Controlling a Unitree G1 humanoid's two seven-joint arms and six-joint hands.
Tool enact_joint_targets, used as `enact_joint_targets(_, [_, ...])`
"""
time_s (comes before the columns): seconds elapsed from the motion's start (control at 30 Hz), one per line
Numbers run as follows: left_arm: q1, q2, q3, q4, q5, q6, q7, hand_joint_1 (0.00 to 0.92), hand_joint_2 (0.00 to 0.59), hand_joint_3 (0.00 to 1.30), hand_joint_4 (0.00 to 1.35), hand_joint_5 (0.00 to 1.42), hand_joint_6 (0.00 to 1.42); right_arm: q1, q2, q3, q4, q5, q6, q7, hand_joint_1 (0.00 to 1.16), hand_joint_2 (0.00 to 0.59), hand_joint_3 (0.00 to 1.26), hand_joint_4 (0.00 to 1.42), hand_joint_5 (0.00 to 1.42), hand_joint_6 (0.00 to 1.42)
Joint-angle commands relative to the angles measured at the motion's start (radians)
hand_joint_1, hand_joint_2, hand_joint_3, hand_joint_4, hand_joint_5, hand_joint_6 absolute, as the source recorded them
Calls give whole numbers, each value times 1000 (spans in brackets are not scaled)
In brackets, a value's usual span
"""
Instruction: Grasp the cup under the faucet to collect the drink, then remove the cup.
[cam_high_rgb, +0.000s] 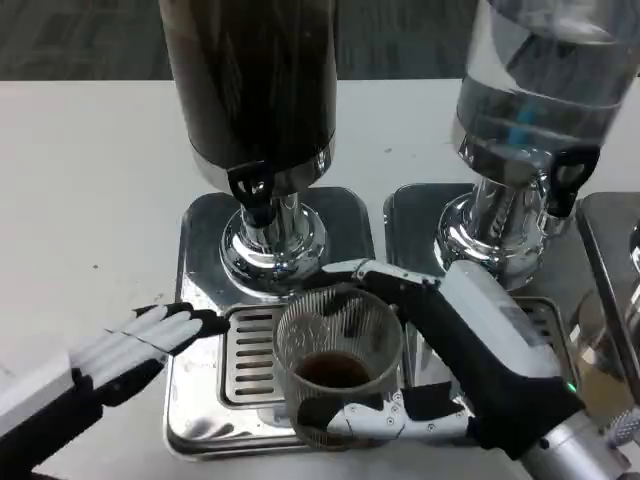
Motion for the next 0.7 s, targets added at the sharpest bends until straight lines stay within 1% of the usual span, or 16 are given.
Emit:
enact_joint_targets(0.03, [2,13,18,-6,39,-23,25,0,58,48,0,0,0,-18,9,-10,-15,27,-20,-11,579,197,441,521,682,823])
enact_joint_targets(0.27, [5,17,25,-7,56,-20,40,0,61,44,0,0,0,-9,12,-12,-12,26,-30,-20,586,193,441,521,682,825])
enact_joint_targets(0.43, [12,-3,23,-54,83,5,54,0,60,39,0,0,0,0,-16,-44,-11,54,-54,-13,593,193,442,521,688,826])
enact_joint_targets(0.7, [25,-2,25,-67,93,11,75,0,60,38,0,0,0,-6,-13,-39,-5,59,-55,-13,598,194,446,523,690,826])
